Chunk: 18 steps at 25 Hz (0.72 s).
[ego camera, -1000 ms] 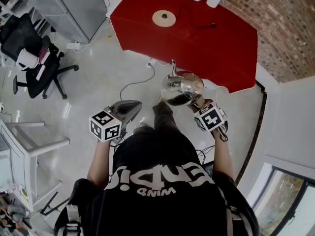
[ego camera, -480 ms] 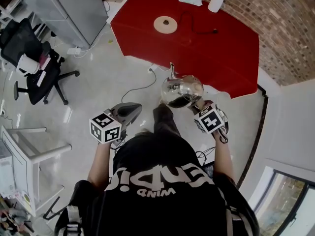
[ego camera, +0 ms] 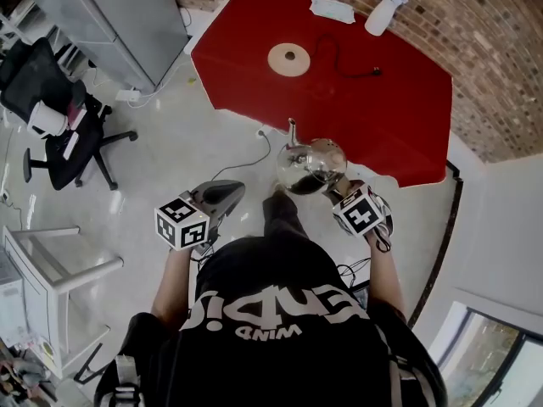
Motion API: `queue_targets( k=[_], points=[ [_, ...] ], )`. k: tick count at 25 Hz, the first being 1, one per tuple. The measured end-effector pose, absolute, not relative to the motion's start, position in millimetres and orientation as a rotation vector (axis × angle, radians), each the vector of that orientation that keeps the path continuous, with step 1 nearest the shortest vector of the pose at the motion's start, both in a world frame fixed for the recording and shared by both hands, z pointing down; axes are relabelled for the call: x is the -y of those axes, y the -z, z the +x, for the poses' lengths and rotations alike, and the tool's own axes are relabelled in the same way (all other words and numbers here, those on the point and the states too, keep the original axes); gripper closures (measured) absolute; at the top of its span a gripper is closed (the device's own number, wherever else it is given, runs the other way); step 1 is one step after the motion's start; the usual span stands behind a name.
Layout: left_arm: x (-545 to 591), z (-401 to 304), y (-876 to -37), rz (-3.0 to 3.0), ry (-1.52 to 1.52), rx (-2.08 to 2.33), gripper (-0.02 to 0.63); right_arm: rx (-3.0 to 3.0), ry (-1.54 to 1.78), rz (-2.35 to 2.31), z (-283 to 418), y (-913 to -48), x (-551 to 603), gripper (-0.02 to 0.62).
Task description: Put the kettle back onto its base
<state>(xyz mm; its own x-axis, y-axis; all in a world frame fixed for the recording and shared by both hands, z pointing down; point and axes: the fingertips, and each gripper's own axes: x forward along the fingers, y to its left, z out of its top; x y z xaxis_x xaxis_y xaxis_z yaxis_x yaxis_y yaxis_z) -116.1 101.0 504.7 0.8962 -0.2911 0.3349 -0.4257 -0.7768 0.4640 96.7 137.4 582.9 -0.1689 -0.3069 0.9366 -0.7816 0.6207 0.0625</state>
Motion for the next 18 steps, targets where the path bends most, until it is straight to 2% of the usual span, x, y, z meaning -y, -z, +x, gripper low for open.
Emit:
queue_targets(
  k=[6,18],
  points=[
    [-53.9,-99.7,-498.1,2.511,-0.314,0.523,0.598,1.746,-0.55,0.844,107.4,-577.2,-98.6,0.529],
    [36.4,-34.6,-491.3,2.507,-0.317,0.547,0.598,1.763,-0.489,0.81,173.2,-558.1,-11.8,0.529]
  ],
)
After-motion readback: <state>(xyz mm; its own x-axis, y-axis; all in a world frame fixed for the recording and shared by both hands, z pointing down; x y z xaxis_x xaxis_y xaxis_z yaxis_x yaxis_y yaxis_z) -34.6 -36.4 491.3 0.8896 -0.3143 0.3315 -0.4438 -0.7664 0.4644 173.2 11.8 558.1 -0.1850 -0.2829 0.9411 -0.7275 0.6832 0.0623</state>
